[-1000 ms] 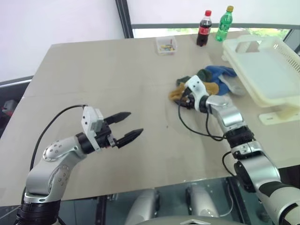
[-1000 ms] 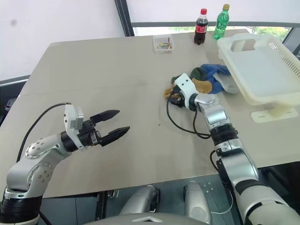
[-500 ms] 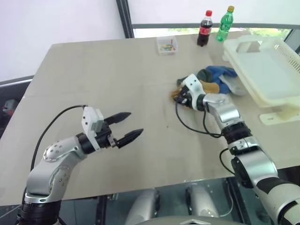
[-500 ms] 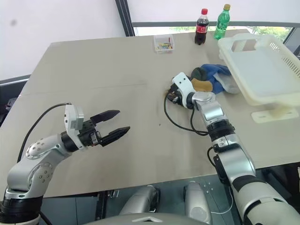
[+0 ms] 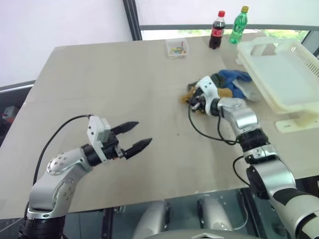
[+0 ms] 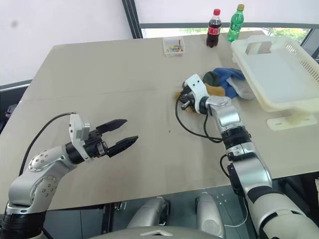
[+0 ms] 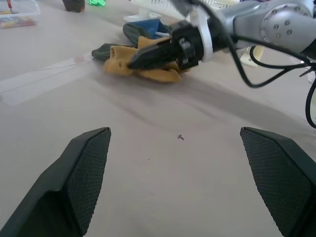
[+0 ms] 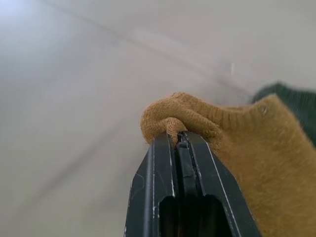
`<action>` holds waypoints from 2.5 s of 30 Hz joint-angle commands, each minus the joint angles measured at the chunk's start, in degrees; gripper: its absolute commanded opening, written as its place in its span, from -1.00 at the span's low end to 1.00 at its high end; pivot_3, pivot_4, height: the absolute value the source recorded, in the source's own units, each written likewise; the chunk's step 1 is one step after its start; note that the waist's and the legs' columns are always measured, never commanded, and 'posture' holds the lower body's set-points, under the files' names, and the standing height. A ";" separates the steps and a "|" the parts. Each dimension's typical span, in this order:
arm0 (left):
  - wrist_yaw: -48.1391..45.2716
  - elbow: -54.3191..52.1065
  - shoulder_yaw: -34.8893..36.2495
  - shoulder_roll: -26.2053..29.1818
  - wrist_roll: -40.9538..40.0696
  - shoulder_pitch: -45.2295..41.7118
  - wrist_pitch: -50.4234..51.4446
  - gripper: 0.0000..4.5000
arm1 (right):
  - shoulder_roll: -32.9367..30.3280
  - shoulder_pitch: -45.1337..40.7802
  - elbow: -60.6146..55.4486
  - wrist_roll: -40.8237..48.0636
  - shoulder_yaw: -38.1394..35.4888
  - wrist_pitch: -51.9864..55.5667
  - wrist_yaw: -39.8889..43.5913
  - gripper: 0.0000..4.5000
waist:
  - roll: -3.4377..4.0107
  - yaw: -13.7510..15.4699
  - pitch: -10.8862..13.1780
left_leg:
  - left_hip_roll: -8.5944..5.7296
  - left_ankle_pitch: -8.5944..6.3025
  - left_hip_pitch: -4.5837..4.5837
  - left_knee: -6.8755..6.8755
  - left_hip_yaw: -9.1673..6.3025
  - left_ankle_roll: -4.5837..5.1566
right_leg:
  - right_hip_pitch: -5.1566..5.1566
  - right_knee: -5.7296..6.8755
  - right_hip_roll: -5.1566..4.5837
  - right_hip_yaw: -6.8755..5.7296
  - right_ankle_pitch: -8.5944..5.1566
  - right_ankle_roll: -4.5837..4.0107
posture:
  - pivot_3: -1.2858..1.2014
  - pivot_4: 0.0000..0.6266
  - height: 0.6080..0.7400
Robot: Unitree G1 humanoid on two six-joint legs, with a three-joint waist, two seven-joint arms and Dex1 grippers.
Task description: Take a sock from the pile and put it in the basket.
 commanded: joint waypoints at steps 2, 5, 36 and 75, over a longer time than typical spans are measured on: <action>-0.57 -1.68 0.35 0.10 -0.34 -0.92 -1.18 1.00 | -1.43 5.36 -16.08 3.55 2.12 7.93 2.41 -0.97 | -0.01 0.34 -0.01 | 0.00 0.00 0.00 -0.02 -0.01 0.00 | 0.01 -0.02 0.00 -0.01 0.00 0.00 | 0.03 -0.52 1.00; -0.80 -0.68 -0.24 -0.06 0.02 -2.02 -1.32 1.00 | -0.95 7.74 -19.16 3.66 2.75 9.57 0.67 -0.97 | 0.00 0.40 0.00 | 0.00 0.00 -0.01 -0.02 0.00 0.00 | 0.00 -0.01 -0.02 0.00 0.00 0.00 | 0.03 -0.52 1.00; -5.17 10.30 -1.95 5.97 3.50 -7.44 2.73 1.00 | 10.35 21.50 -36.21 9.64 13.36 21.76 -9.03 0.19 | -0.03 1.26 -0.02 | -0.04 0.01 -0.02 -0.01 -0.05 -0.03 | -0.11 0.03 -0.01 -0.02 0.01 -0.01 | 0.03 -0.52 1.00; 1.83 20.32 -8.80 -2.82 7.30 -16.02 14.49 -1.00 | -11.60 29.11 -37.89 2.30 10.32 2.03 -4.75 -0.85 | -0.10 1.73 -0.10 | -0.05 0.03 0.29 0.23 0.02 -0.05 | 0.18 0.43 -0.02 0.06 0.00 0.00 | 0.03 -0.52 1.00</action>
